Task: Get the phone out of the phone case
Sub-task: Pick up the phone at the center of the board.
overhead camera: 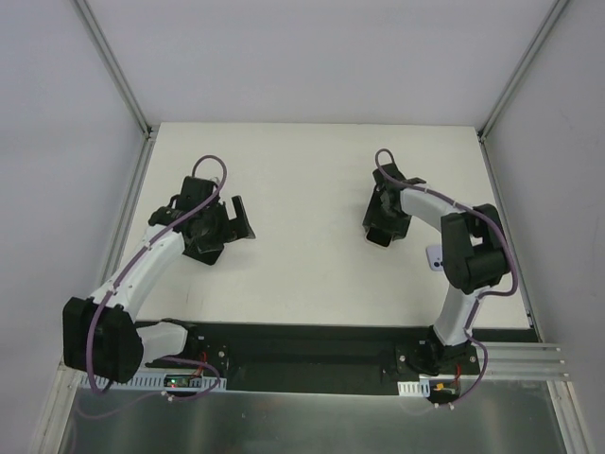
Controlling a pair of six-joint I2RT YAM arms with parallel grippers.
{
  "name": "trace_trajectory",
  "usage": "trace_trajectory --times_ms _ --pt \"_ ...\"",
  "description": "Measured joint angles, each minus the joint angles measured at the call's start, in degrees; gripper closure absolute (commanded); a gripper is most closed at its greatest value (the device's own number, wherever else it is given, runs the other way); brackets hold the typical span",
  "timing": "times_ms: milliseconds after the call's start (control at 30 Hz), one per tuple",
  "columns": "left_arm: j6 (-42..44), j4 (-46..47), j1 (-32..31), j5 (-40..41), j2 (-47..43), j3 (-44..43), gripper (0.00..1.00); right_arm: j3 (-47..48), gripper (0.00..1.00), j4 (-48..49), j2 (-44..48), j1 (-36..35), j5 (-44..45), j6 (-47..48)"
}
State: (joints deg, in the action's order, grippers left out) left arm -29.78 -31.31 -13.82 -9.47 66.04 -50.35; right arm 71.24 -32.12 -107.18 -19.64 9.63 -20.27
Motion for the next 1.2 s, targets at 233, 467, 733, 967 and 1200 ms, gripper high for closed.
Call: trace_trajectory --times_ms 233,467,733,967,1200 --pt "0.8 0.7 -0.1 -9.4 14.2 -5.7 0.01 -6.3 0.58 4.2 4.9 -2.4 -1.6 2.0" --pt "-0.8 4.4 -0.5 -19.9 25.4 -13.1 0.01 -10.2 0.58 5.3 9.7 -12.1 -7.4 3.9" --pt "-6.4 12.7 -3.9 -31.0 35.2 -15.3 0.01 -12.4 0.58 10.8 11.6 -20.0 -15.8 5.7" --pt "-12.7 21.1 -6.2 -36.7 38.6 -12.3 0.02 -12.4 0.58 13.7 11.6 -22.9 -20.0 5.6" --pt "-15.0 25.2 -7.6 -38.6 40.9 -11.1 0.1 -12.1 0.58 14.7 11.0 -23.8 -23.6 5.3"
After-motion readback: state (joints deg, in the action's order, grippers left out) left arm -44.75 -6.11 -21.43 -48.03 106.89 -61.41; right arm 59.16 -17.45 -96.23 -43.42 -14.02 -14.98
